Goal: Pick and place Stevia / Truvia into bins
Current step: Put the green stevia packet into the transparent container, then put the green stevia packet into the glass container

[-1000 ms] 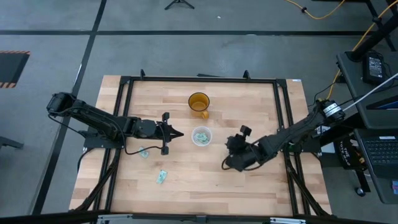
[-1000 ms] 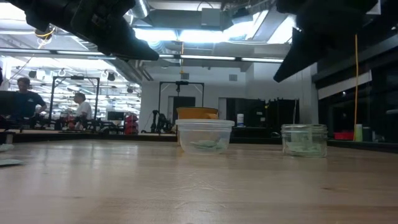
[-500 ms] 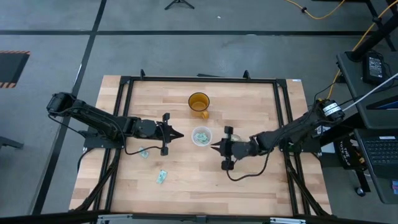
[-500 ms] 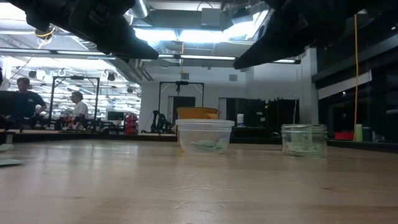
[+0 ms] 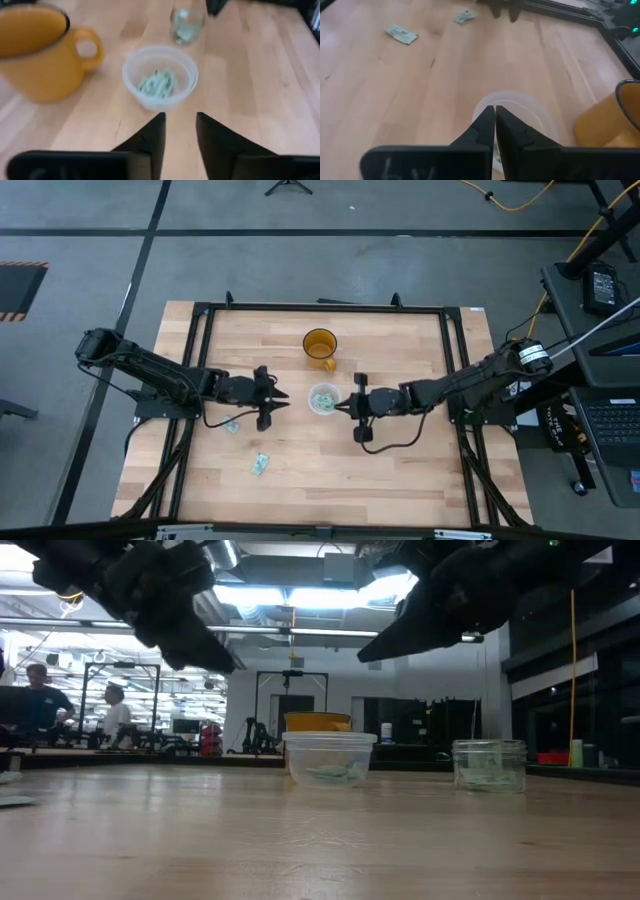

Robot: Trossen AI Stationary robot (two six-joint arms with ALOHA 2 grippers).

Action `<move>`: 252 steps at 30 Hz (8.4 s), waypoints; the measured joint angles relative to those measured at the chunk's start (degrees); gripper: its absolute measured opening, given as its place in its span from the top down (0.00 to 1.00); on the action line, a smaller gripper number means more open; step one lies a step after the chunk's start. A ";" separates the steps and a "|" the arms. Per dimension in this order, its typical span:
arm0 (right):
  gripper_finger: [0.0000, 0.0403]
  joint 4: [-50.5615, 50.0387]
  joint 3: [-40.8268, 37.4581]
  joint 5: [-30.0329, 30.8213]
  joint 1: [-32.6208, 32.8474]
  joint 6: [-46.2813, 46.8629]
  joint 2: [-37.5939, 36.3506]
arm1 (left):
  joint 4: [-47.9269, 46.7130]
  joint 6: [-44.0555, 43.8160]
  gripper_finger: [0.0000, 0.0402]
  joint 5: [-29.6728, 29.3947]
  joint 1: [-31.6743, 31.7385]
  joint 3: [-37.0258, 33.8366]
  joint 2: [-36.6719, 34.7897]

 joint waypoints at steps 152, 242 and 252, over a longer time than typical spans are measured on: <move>0.95 -7.69 0.96 -1.40 -2.98 -4.05 -7.63 | 1.81 25.30 0.99 12.05 -1.92 13.31 8.02; 0.95 -18.70 0.24 -0.31 -0.02 3.51 -14.14 | -50.88 -27.30 0.71 -6.33 -24.34 33.73 14.35; 0.95 -19.19 0.24 -0.31 -0.02 3.70 -14.14 | -59.47 -44.17 0.77 11.75 -24.73 38.10 27.58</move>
